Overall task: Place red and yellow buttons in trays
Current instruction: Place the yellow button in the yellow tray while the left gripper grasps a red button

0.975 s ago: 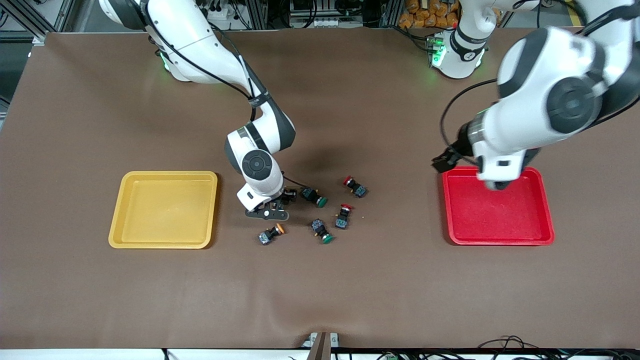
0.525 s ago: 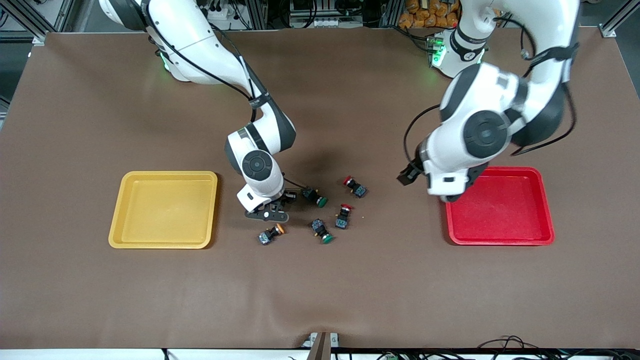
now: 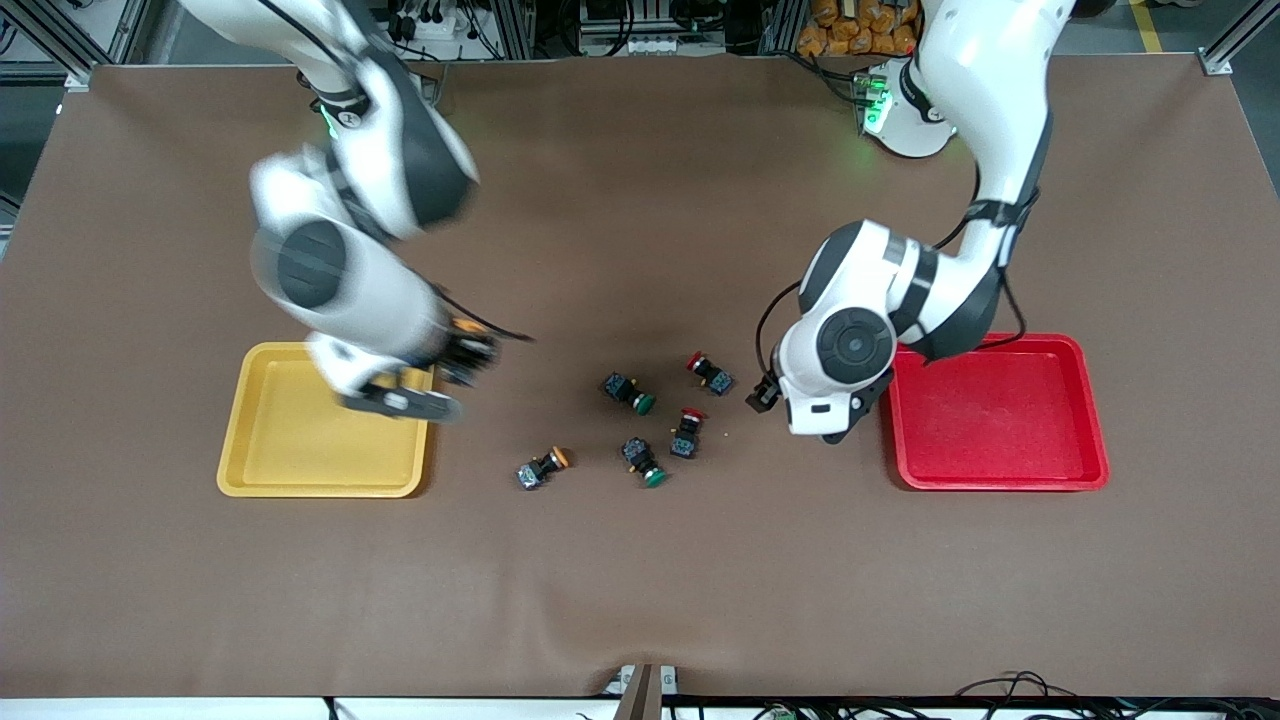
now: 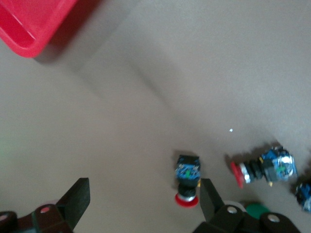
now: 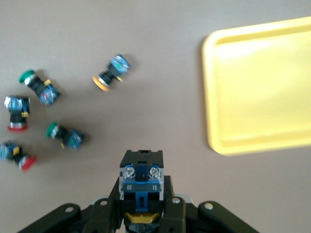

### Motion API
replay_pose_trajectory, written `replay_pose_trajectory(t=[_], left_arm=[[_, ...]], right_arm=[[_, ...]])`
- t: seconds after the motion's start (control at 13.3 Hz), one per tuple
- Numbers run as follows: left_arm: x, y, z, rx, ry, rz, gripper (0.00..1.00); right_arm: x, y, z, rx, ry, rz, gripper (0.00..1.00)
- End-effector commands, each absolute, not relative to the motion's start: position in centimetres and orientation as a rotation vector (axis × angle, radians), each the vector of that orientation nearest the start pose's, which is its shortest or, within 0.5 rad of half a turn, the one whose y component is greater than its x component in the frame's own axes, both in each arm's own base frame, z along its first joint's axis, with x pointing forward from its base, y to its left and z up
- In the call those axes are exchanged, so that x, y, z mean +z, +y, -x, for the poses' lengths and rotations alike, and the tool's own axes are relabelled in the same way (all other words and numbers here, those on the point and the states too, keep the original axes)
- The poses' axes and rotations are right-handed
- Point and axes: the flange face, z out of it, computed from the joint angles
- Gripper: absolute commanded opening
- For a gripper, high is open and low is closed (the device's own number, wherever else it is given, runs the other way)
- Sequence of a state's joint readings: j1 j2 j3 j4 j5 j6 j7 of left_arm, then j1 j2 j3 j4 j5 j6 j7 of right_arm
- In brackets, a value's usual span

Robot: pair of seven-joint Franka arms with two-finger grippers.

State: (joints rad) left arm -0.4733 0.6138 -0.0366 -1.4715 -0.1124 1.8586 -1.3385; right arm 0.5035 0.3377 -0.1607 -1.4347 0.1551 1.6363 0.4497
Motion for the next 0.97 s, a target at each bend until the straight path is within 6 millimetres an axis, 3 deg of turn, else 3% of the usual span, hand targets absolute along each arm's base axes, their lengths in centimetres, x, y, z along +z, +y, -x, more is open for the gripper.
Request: replay_pose_trajectory(t=[0.0,0.15,0.3,0.45,0.53,0.67,0.9], left_arm=[[28.9,-35.6,-59.9,0.291,-1.358,2.710,1.00],[27.2,-36.9,-59.6,0.275,-1.386,2.709,1.00],[25.9,-37.4,-59.6,0.266,-1.392,2.718,1.00],[24.3,-38.5,-58.8,0.272,-1.365,2.719,1.00],[23.6,-38.4,-58.8,0.278,-1.362,2.712,1.00],[22.0,-38.8,-58.4,0.291,-1.353,2.705,1.00],[21.0,-40.1,-57.8,0.281,-1.345,2.725,1.00]], right_arm=[[52.2,15.7,-59.8,0.306,0.130,3.059,0.00],[51.8,8.1,-60.7,0.327,0.072,3.053,0.00],[49.9,0.2,-61.8,0.321,0.039,3.061,0.00],[45.5,-6.1,-62.6,0.303,0.029,3.070,0.00],[42.9,-8.0,-62.7,0.296,0.011,3.069,0.00],[37.3,-9.8,-62.8,0.294,0.023,3.076,0.00],[29.6,-9.7,-63.1,0.312,0.026,3.091,0.00]])
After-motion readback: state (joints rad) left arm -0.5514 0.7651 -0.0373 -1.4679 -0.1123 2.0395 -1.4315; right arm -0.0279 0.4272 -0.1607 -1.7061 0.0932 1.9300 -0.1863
